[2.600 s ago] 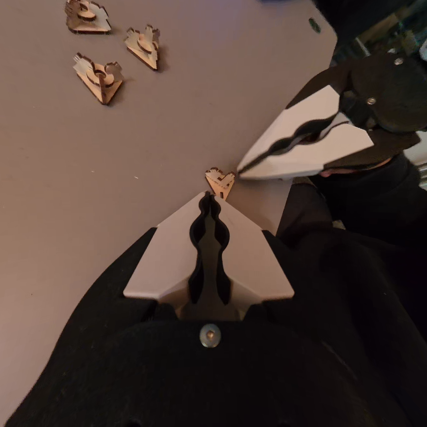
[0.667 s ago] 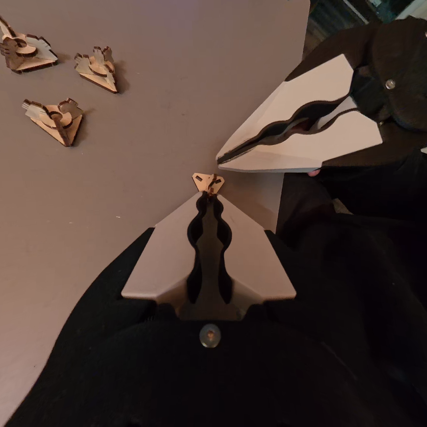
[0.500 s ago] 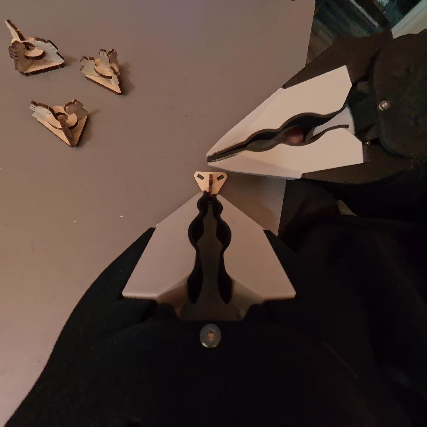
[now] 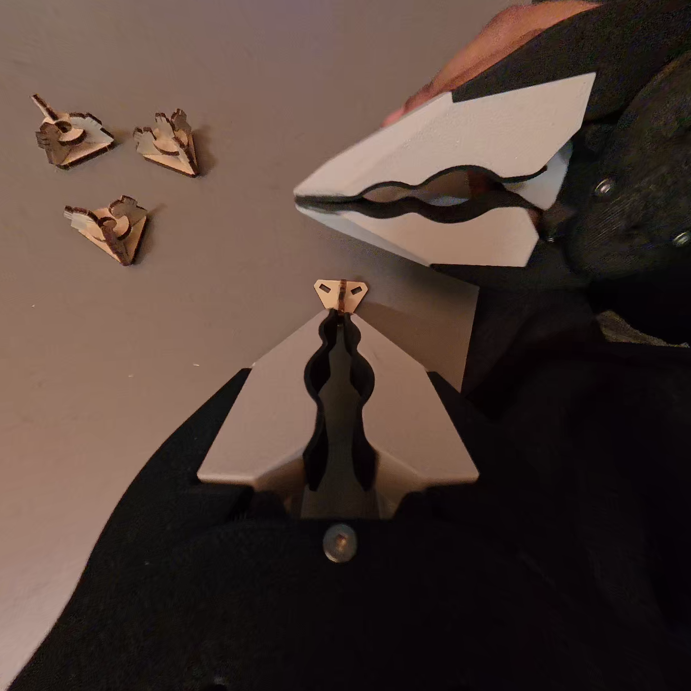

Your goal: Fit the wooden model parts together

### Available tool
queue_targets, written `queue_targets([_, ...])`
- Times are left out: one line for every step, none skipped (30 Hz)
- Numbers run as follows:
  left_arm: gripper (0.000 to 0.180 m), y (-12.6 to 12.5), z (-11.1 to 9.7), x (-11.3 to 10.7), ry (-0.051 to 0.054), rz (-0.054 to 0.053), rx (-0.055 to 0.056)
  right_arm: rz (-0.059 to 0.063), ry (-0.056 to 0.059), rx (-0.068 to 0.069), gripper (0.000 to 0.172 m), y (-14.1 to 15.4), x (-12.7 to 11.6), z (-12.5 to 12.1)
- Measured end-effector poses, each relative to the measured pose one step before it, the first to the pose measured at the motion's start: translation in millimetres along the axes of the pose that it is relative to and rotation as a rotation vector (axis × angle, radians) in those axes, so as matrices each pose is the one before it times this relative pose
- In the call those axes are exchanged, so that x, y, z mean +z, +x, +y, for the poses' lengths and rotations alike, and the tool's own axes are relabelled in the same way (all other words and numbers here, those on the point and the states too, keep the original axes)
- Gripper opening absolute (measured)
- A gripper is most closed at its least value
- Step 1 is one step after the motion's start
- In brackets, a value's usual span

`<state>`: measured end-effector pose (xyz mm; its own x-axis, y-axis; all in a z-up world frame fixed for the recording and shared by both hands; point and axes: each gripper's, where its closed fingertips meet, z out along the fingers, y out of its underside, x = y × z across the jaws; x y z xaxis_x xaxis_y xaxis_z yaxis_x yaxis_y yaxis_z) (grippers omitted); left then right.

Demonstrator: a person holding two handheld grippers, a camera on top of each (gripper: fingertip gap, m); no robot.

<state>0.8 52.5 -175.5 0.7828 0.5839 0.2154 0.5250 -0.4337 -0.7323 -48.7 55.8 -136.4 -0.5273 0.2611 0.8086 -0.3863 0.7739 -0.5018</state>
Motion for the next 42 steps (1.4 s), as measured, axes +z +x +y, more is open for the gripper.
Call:
queue_targets([0.003, 0.06, -0.14, 0.3, -0.0001, -0.0016, 0.0012, 0.0361, -0.0014, -0.082, 0.0, 3.09, 1.53, -0.82])
queue_targets([0.003, 0.11, -0.12, 0.1, -0.0002, -0.0033, 0.0031, 0.0199, 0.0045, -0.0706, 0.0, 1.22, 1.42, -2.05])
queue_targets([0.003, -0.06, -0.03, 0.19, -0.0003, -0.0046, 0.0044, 0.0155, 0.0126, -0.0565, 0.0, 1.21, 0.89, -3.7])
queue_targets([0.003, 0.14, -0.04, 0.2, -0.0006, -0.0056, 0.0059, 0.0125, 0.0205, -0.0443, 0.0, 1.59, 0.29, -5.07])
queue_targets([0.003, -0.07, 0.02, 0.08, -0.0008, -0.0055, 0.0063, 0.0148, 0.0264, -0.033, 0.0, 2.77, -0.59, -6.31])
queue_targets([0.003, 0.04, 0.02, -0.06, -0.0003, -0.0039, 0.0043, 0.0187, 0.0301, -0.0217, 0.0, 4.11, -1.29, -7.09])
queue_targets([0.003, 0.01, -0.03, -0.03, 0.0001, -0.0017, 0.0017, 0.0181, 0.0326, -0.0112, 0.0, 4.27, -1.66, -7.47])
queue_targets([0.003, 0.0, 0.01, -0.05, 0.0002, 0.0002, -0.0003, 0.0186, 0.0314, -0.0035, 0.0, 4.26, -1.72, -7.27])
queue_targets([0.003, 0.03, 0.03, 0.02, 0.0002, 0.0015, -0.0016, 0.0209, 0.024, -0.0007, 0.0, 3.82, -0.99, -5.76])
queue_targets([0.003, -0.05, 0.0, -0.15, 0.0002, 0.0019, -0.0022, 0.0113, 0.0109, -0.0061, 0.0, 0.98, -0.02, -3.22])
queue_targets([0.003, -0.02, -0.01, 0.05, 0.0001, 0.0017, -0.0018, -0.031, -0.0077, -0.0195, 0.0, -7.23, 1.43, 0.26])
queue_targets([0.003, -0.05, -0.05, -0.01, 0.0003, 0.0003, -0.0007, -0.1025, -0.0324, -0.0327, 0.0, -20.09, 2.54, 4.92])
queue_targets([0.002, -0.38, 0.35, 0.35, -0.0025, -0.0042, 0.0005, -0.1078, -0.0447, -0.0373, 0.0, -22.21, 3.53, 6.93])
queue_targets([0.004, -1.29, 3.01, 1.03, -0.0203, -0.0115, 0.0006, -0.0254, -0.0178, -0.051, 0.0, -7.9, 2.07, 2.62])
queue_targets([0.004, 1.06, 0.0, 0.11, 0.0001, 0.0007, 0.0087, 0.0103, 0.0064, -0.0477, 0.0, 1.77, -1.2, -1.14])
queue_targets([0.004, -0.06, -0.03, 0.08, -0.0006, -0.0086, 0.0092, 0.0182, -0.0039, 0.012, 0.0, 6.46, -1.14, -0.48])
queue_targets([0.004, 0.03, -0.01, 0.07, 0.0003, -0.0076, 0.0078, 0.0421, 0.0036, 0.0513, 0.0, 12.22, -1.64, -1.22])
queue_targets([0.004, -0.04, 0.03, 0.04, -0.0003, -0.0045, 0.0048, 0.042, 0.018, 0.05, 0.0, 12.57, -1.86, -2.32])
queue_targets([0.004, -0.07, -0.01, 0.04, -0.0003, -0.0006, 0.0007, 0.036, 0.0148, 0.0404, 0.0, 10.64, -1.24, -1.57])
queue_targets([0.004, 0.09, 0.0, 0.03, 0.0001, 0.0028, -0.003, 0.0172, 0.002, 0.0234, 0.0, 5.27, 0.21, 0.28])
queue_targets([0.004, -0.09, -0.05, -0.06, 0.0004, 0.0045, -0.0049, -0.011, -0.0063, -0.0015, 0.0, -2.42, 1.32, 1.84])
queue_targets([0.004, 0.01, -0.08, -0.01, 0.0003, 0.0047, -0.0051, -0.0446, -0.0122, -0.0301, 0.0, -11.57, 2.08, 3.24])
queue_targets([0.004, -0.06, 0.08, 0.02, 0.0, 0.0033, -0.004, -0.0494, -0.0211, -0.0439, 0.0, -15.66, 3.51, 4.51])
queue_targets([0.004, -0.28, 0.04, 0.35, -0.0017, -0.0018, -0.0021, -0.0042, -0.0151, -0.0506, 0.0, -7.37, 2.41, 2.37])
queue_targets([0.004, -0.09, -0.01, -0.01, -0.0004, -0.0027, 0.002, 0.0134, -0.0091, -0.0472, 0.0, 0.74, -0.62, 0.44])
queue_targets([0.004, -0.22, -0.22, -0.06, 0.0013, -0.0038, 0.0021, 0.0117, -0.0222, -0.0065, 0.0, 3.94, -0.61, 2.3])
queue_targets([0.004, 0.03, 0.06, -0.01, -0.0001, -0.0009, 0.0008, 0.0384, -0.0026, 0.0267, 0.0, 9.44, -1.29, 0.68])
queue_targets([0.004, 0.02, -0.02, 0.02, -0.0002, 0.0004, -0.0006, 0.0352, 0.0236, 0.0433, 0.0, 9.56, -2.13, -2.1])
queue_targets([0.004, -0.02, 0.02, -0.02, -0.0001, 0.0024, -0.0042, 0.017, 0.0154, 0.0463, 0.0, 5.96, -1.37, -1.18])
queue_targets([0.004, 0.04, -0.08, -0.07, 0.0005, 0.0041, -0.0076, -0.0232, 0.0038, 0.0267, 0.0, -3.4, 0.36, 0.32])
queue_targets([0.004, -0.03, 0.05, -0.11, 0.0003, 0.0048, -0.0083, -0.077, -0.011, -0.0059, 0.0, -16.69, 2.23, 2.91])
queue_targets([0.004, -0.17, 0.18, 0.24, -0.0009, 0.0043, -0.0096, -0.0227, -0.0126, -0.0404, 0.0, -10.71, 3.37, 2.62])
queue_targets([0.004, 0.14, -0.42, 0.1, 0.0016, 0.0061, -0.0083, 0.0409, -0.0013, -0.0685, 0.0, 2.59, 0.22, -0.44])
queue_targets([0.004, -0.1, -0.03, -0.12, -0.0004, 0.0023, -0.003, -0.0055, -0.0192, -0.0527, 0.0, 0.6, -0.44, 1.5])
queue_targets([0.004, 0.03, 0.06, 0.0, -0.0001, 0.001, -0.0025, 0.0194, -0.0146, 0.002, 0.0, 6.12, -0.68, 0.83])
queue_targets([0.004, -0.01, 0.05, -0.07, 0.0004, -0.0007, -0.001, 0.0448, 0.0255, 0.0342, 0.0, 10.6, -2.55, -3.28])
queue_targets([0.004, -0.07, 0.09, 0.02, -0.0001, -0.0023, 0.0014, 0.036, 0.023, 0.0519, 0.0, 10.37, -2.94, -2.58])
queue_targets([0.005, -0.01, -0.09, 0.06, -0.0001, -0.002, 0.0012, 0.0175, 0.0072, 0.0528, 0.0, 6.36, -1.72, -0.62])
queue_targets([0.004, -0.03, -0.02, -0.03, 0.0005, -0.0004, -0.0013, -0.0386, -0.0001, 0.0322, 0.0, -6.87, 0.22, 0.61])
queue_targets([0.004, -0.01, 0.01, 0.08, -0.0004, 0.0011, -0.0021, -0.076, -0.0231, -0.0011, 0.0, -19.37, 3.75, 4.66])
queue_targets([0.005, -0.23, 0.45, 0.56, -0.005, -0.0007, -0.0029, -0.016, -0.0182, -0.0514, 0.0, -11.46, 3.87, 3.47])
queue_targets([0.005, -0.02, -0.67, -0.02, 0.0036, 0.0002, 0.0006, 0.0275, 0.0021, -0.0782, 0.0, 0.88, -0.97, -1.69])
